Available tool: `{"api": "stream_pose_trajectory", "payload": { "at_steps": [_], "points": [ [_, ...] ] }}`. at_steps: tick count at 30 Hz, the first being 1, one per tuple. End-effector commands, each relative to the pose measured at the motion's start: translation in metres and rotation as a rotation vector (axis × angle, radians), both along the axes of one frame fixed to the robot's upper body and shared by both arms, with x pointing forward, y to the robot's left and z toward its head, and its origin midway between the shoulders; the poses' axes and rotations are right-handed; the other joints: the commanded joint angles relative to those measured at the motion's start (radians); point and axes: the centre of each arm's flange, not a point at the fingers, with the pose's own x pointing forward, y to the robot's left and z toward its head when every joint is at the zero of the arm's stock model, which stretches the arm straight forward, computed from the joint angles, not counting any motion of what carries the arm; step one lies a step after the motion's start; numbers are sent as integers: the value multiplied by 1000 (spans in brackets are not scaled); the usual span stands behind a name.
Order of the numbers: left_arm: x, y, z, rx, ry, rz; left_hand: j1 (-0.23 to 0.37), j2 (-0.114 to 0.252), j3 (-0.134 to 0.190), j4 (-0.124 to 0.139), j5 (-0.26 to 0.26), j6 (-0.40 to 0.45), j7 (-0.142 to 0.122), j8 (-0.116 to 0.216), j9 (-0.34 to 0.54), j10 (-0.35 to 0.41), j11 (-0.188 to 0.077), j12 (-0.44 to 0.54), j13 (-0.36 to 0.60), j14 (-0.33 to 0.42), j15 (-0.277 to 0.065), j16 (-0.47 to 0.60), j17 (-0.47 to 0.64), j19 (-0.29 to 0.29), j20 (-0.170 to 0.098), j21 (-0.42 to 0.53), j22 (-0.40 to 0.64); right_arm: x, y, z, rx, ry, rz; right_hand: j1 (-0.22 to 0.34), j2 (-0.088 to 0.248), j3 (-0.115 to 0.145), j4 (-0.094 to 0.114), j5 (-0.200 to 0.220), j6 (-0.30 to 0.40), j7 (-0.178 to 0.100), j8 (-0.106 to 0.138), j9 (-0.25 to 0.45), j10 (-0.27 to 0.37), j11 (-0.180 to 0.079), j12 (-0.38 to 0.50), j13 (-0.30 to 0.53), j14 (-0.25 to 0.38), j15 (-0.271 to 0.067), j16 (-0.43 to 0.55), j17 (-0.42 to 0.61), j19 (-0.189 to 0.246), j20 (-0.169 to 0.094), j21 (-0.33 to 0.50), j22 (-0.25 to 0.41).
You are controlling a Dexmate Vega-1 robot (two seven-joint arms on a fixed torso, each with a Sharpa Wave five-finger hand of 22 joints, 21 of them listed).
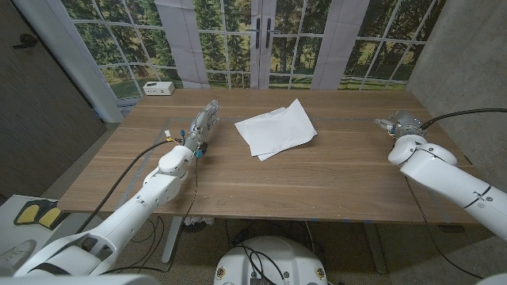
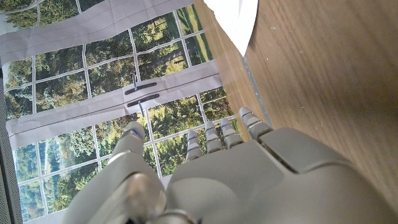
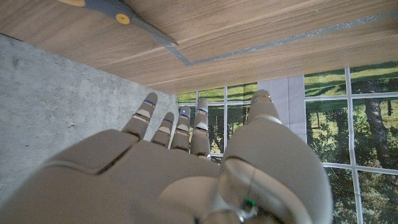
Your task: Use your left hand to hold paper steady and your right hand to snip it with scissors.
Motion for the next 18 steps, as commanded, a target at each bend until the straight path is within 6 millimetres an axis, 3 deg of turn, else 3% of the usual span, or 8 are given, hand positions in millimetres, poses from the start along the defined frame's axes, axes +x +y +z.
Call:
{"api": "stream_pose_trajectory", "payload": {
  "at_steps": [1,4,7,18],
  "points": [
    [-2,0,0,0,-5,-1,9,-5,-2,3,0,3,-2,0,1,8,-4,0,2,9,-40,2,4,4,-3,3,2,-3,-4,-3,4,19,-10,11,-4,5,-3,-1,-18,-14,-13,2,-9,0,-2,0,-10,6,-2,1,-2,-3,2,3],
    [-2,1,0,0,-5,-2,9,-6,-2,3,0,3,-2,-1,1,6,-5,-1,2,8,-39,2,4,4,-3,3,2,-2,-6,-3,6,26,-7,11,-5,6,-2,-2,-42,-42,-25,3,-4,-7,1,0,-8,2,0,1,5,-12,6,3],
    [-3,1,-1,-1,-4,-1,9,-6,-2,3,0,3,-1,0,1,7,-5,0,2,9,-40,2,4,4,-4,3,2,-2,-10,-3,10,30,16,8,-6,5,-1,-2,-39,-41,-26,4,2,-13,4,-1,2,-4,4,1,24,-23,14,3],
    [-5,4,-5,-3,3,3,9,-5,-2,3,0,1,-1,-2,1,6,-5,-1,2,8,-40,1,4,4,-4,2,2,-4,-19,-5,-13,50,43,0,-12,1,4,-4,-7,-47,-17,5,15,-23,9,-2,5,3,6,1,23,-27,13,3]
  ]
}}
